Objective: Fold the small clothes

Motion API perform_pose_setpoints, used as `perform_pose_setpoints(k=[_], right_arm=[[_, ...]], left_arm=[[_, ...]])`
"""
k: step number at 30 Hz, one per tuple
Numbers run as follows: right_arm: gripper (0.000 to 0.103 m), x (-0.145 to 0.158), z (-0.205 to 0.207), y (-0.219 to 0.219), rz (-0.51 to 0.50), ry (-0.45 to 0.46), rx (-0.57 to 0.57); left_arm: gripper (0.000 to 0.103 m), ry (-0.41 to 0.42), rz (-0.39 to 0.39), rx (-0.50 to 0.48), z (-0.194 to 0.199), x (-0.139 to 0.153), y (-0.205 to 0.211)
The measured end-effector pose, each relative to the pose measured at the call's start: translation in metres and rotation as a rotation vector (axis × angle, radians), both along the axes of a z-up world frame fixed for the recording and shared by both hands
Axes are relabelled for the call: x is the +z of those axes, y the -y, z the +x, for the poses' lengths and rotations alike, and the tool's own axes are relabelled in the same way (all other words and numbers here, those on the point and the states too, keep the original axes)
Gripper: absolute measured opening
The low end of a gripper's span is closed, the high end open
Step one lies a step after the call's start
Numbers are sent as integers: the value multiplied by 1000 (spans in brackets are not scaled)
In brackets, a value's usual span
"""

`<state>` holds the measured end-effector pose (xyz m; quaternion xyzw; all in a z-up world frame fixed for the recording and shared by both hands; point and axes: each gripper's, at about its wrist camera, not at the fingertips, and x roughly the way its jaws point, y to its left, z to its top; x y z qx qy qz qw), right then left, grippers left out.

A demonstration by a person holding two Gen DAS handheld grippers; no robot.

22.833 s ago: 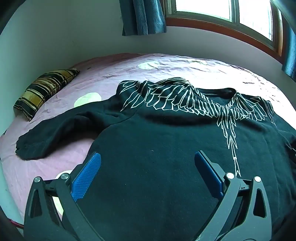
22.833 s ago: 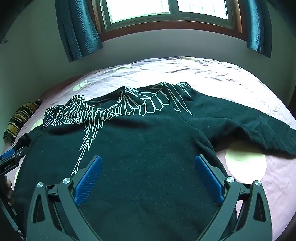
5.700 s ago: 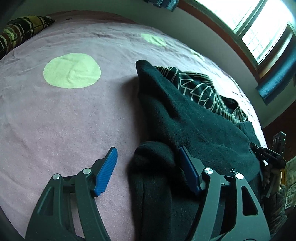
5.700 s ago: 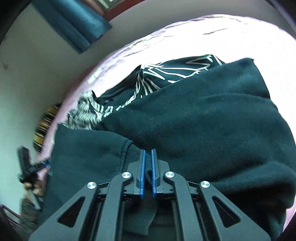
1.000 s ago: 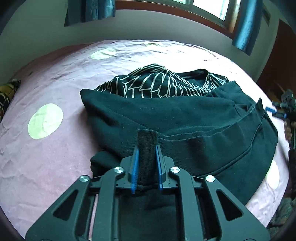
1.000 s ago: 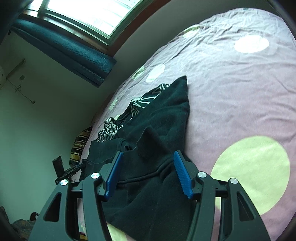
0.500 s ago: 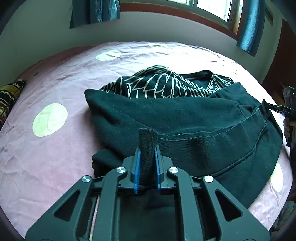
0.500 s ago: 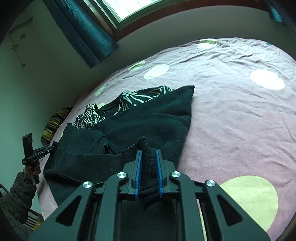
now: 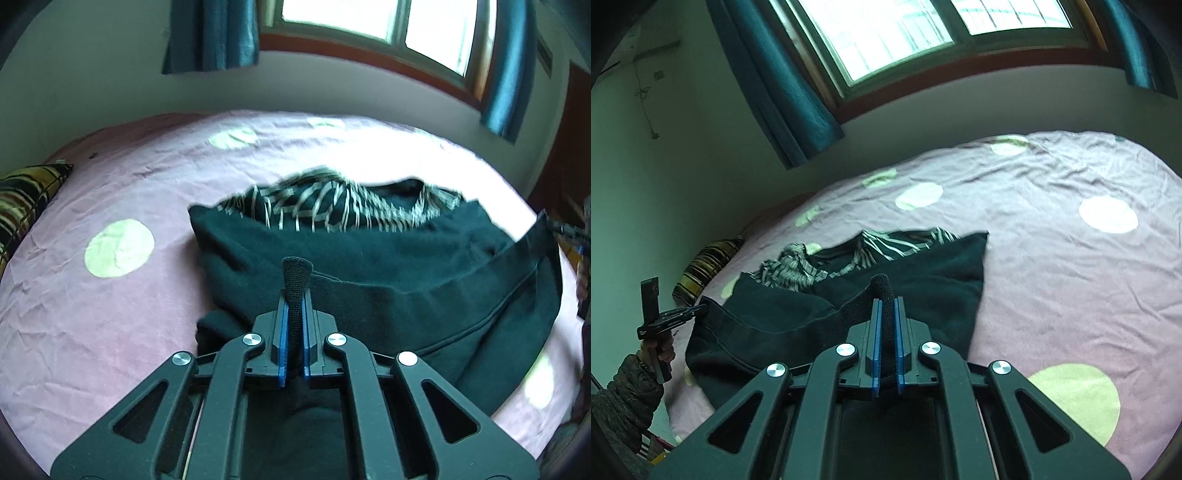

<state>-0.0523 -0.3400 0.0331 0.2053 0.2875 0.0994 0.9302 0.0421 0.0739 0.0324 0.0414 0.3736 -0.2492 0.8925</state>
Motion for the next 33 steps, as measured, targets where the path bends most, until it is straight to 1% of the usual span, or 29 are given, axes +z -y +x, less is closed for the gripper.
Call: perform_pose_setpoints(k=[2, 6, 9, 10, 11, 13, 15, 16, 17, 19, 22, 25, 27, 28, 29, 31, 32, 33], right_arm=[[6, 12, 4, -2, 7, 27, 9], [6, 33, 24, 3, 27, 70, -4], [6, 46, 53, 17, 72, 106, -28], [6, 50, 62, 20, 77, 115, -35], [6, 52, 77, 26, 85, 121, -46], [6, 49, 106, 36, 118, 102, -71], [6, 30, 142, 44, 127, 50, -102], [6, 21, 154, 47, 139, 22, -109], [6, 3, 171, 49, 152, -28, -119], [5, -25, 193, 53, 156, -103, -131], [5, -68, 215, 58, 150, -218, -155], [6, -94, 220, 65, 220, -274, -153], [7, -102, 222, 71, 276, -297, -141], [8, -102, 220, 73, 301, -301, -137], [9, -98, 216, 76, 323, -300, -136], [20, -87, 204, 77, 341, -293, -140], [38, -81, 191, 78, 357, -280, -134], [52, -77, 180, 80, 361, -268, -132]], left_arm=[[5, 12, -31, 17, 5, 12, -3], [5, 68, -30, 48, 25, 36, 2], [5, 98, -54, 84, 57, 56, 7], [5, 113, -58, 98, 73, 63, 11], [5, 118, -61, 107, 84, 65, 13], [5, 114, -61, 134, 118, 63, 21], [5, 90, -42, 158, 146, 47, 30], [5, 62, -41, 168, 158, 37, 33], [5, 26, -28, 188, 173, 21, 37], [5, -36, -2, 213, 197, -10, 45], [6, -81, 45, 238, 214, -44, 49], [7, -120, 58, 248, 220, -64, 46], [8, -151, 56, 244, 225, -65, 46], [9, -166, 46, 234, 226, -61, 45], [10, -169, 39, 224, 225, -57, 43], [15, -153, 17, 210, 214, -44, 37], [26, -150, -13, 188, 202, -34, 31], [46, -151, -38, 175, 188, -28, 23]])
